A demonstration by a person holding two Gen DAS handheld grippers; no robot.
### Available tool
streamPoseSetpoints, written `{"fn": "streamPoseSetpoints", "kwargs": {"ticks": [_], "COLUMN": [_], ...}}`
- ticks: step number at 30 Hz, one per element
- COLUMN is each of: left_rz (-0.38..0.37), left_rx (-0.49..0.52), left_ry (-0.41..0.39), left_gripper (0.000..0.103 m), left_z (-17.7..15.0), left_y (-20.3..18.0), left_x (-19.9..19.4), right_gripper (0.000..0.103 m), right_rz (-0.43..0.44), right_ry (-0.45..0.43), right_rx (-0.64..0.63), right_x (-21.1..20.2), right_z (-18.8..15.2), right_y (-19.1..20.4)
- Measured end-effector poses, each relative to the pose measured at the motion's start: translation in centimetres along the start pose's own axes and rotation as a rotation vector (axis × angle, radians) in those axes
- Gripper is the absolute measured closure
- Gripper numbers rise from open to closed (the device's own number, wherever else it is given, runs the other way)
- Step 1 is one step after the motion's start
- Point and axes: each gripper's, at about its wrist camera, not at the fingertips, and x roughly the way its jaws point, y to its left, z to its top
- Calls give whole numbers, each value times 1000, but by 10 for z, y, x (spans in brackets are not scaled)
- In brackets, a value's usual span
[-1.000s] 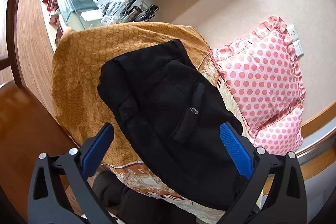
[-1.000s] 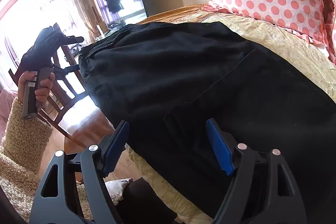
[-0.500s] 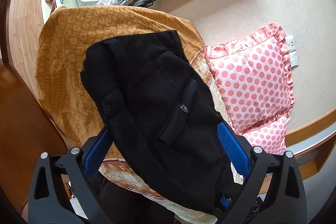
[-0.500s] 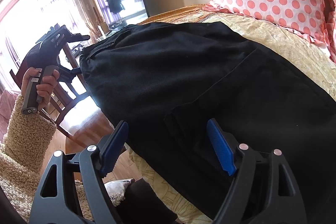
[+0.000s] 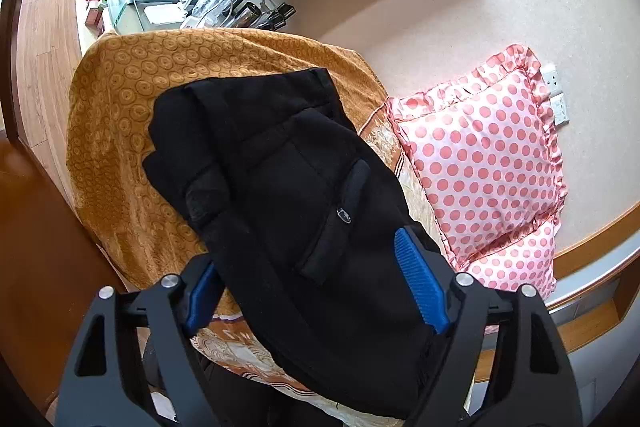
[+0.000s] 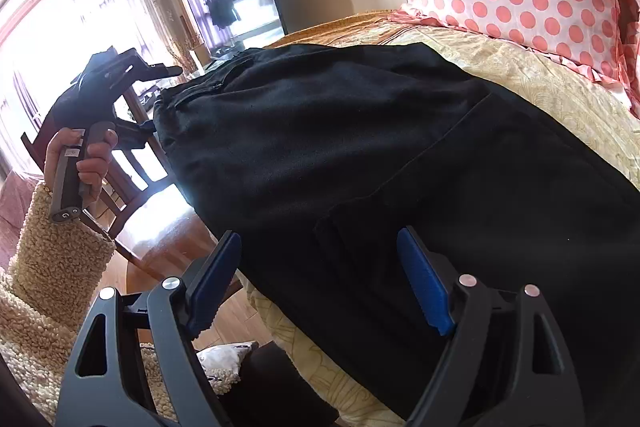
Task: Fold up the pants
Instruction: 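Grasp the trouser bundle with the left tool and lift it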
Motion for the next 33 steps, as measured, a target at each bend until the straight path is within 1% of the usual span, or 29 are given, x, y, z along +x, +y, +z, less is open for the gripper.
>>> {"fn": "streamPoseSetpoints", "kwargs": {"ticks": [1, 2, 3, 4, 5, 6, 7, 8, 11, 13, 15, 18, 21, 23, 24, 27, 31, 33], "left_rz": [3, 14, 29, 52, 65, 62, 66, 68, 83, 82, 71, 36, -9, -53, -68, -133, -266, -330], "left_rx": [-10, -19, -26, -36, -45, -54, -59, -55, -7, 51, 113, 216, 331, 406, 448, 548, 653, 688], "left_ry": [-5, -11, -14, -20, -23, -23, -29, -35, -54, -73, -88, -93, -78, -49, -8, 46, 148, 203], "left_gripper": [31, 42, 49, 66, 75, 78, 84, 87, 89, 89, 90, 90, 90, 90, 90, 89, 89, 89], "left_z": [0, 1, 1, 2, 1, 1, 1, 1, 1, 1, 2, -3, -15, -27, -35, -60, -103, -127], "left_y": [2, 4, 6, 9, 11, 12, 13, 11, -3, -21, -42, -84, -130, -163, -178, -219, -270, -290], "left_x": [2, 3, 5, 7, 7, 7, 6, 5, 1, -4, -7, -10, -6, 0, 4, 18, 38, 50], "right_gripper": [21, 21, 21, 21, 21, 21, 21, 21, 21, 21, 18, 14, 11, 11, 11, 11, 11, 11], "right_rz": [-1, 0, 2, 3, 5, 7, 8, 10, 17, 16, 11, 2, -14, -33, -47, -85, -129, -151], "right_ry": [-2, -4, -6, -8, -10, -12, -15, -18, -28, -41, -59, -83, -114, -135, -147, -178, -229, -252], "right_rx": [1, 2, 3, 5, 8, 12, 16, 21, 39, 45, 47, 62, 93, 119, 135, 190, 281, 314], "right_x": [0, 0, 0, -1, -2, -3, -4, -6, -12, -18, -25, -39, -55, -66, -73, -93, -123, -136], "right_z": [0, 0, -1, -1, -1, -2, -2, -3, -4, -5, -8, -12, -18, -23, -27, -37, -55, -63], "right_y": [0, 0, 0, 0, -1, -1, -2, -3, -6, -8, -10, -16, -25, -34, -39, -56, -81, -90]}}
